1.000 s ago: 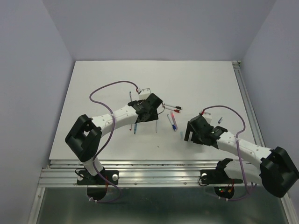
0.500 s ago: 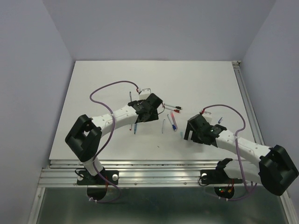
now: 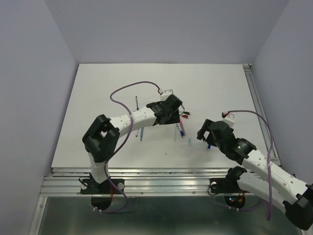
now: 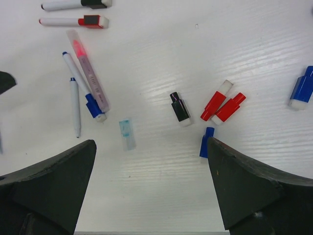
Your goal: Open the pen caps
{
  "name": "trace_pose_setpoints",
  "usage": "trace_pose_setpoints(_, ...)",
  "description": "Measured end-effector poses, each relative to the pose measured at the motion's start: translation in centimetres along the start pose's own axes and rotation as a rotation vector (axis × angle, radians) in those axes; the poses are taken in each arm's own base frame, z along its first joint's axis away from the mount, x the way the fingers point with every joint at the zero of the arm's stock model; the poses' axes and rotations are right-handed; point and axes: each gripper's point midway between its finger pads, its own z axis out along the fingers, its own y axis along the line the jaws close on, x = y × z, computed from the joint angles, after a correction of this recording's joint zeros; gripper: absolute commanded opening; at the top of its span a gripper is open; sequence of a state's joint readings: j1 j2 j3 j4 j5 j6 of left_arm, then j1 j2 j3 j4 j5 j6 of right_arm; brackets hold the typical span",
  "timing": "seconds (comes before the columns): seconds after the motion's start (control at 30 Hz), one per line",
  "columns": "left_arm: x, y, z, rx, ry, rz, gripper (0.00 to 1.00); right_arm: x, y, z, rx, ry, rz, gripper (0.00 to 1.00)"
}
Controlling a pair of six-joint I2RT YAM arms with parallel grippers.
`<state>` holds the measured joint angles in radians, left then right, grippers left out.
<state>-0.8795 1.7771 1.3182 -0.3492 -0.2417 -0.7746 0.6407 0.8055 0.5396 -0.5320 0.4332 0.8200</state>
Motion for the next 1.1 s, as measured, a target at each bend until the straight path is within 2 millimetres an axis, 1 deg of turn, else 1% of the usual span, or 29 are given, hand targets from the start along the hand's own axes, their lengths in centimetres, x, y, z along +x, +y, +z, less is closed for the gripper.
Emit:
trace_pose_setpoints(0.03,0.0,-0.4,0.3,0.005,0.002,0.001,0.63,-0.3,0.0,-0.2,-0.007,-0.016,0.007,1.00)
trace_pose_setpoints(0.1,0.3,-1.1,1.6,0.007,0.018,0.006,0.62,-0.7,0.0,-0.5,-0.017,-0.037,0.018,1.00)
trace_pose_setpoints(0.23,1.2,-1.4,3.3,-0.010,0.054,0.015,0.60,-0.7,-0.3,-0.6,-0.019,-0.051,0.023,1.00)
trace_pose_setpoints(0.33,1.2,-1.8,4.2,-0.015,0.061,0.011,0.59,-0.8,-0.4,-0.7,-0.021,-0.057,0.026,1.00)
trace_pose_setpoints(0.5,0.8,-2.5,4.9,-0.017,0.060,-0.003,0.56,-0.9,-0.4,-0.7,-0.023,-0.061,0.024,1.00)
trace_pose_setpoints(0.6,0.7,-2.9,5.7,-0.025,0.062,-0.006,0.55,-1.0,-0.3,-0.7,-0.025,-0.064,0.025,1.00)
trace_pose_setpoints(0.73,1.1,-2.8,6.8,-0.054,0.077,0.003,0.55,-1.0,-0.4,-0.6,-0.020,-0.070,0.026,1.00)
trace_pose_setpoints(0.8,1.4,-2.4,7.3,-0.077,0.088,0.010,0.54,-1.0,-0.5,-0.6,-0.017,-0.071,0.025,1.00)
trace_pose_setpoints(0.93,1.8,-1.8,7.3,-0.106,0.100,0.014,0.52,-1.2,-0.5,-0.6,-0.017,-0.079,0.028,1.00)
trace_pose_setpoints(1.1,1.5,-1.9,7.2,-0.109,0.094,0.012,0.51,-1.3,-0.6,-0.6,-0.013,-0.087,0.029,1.00)
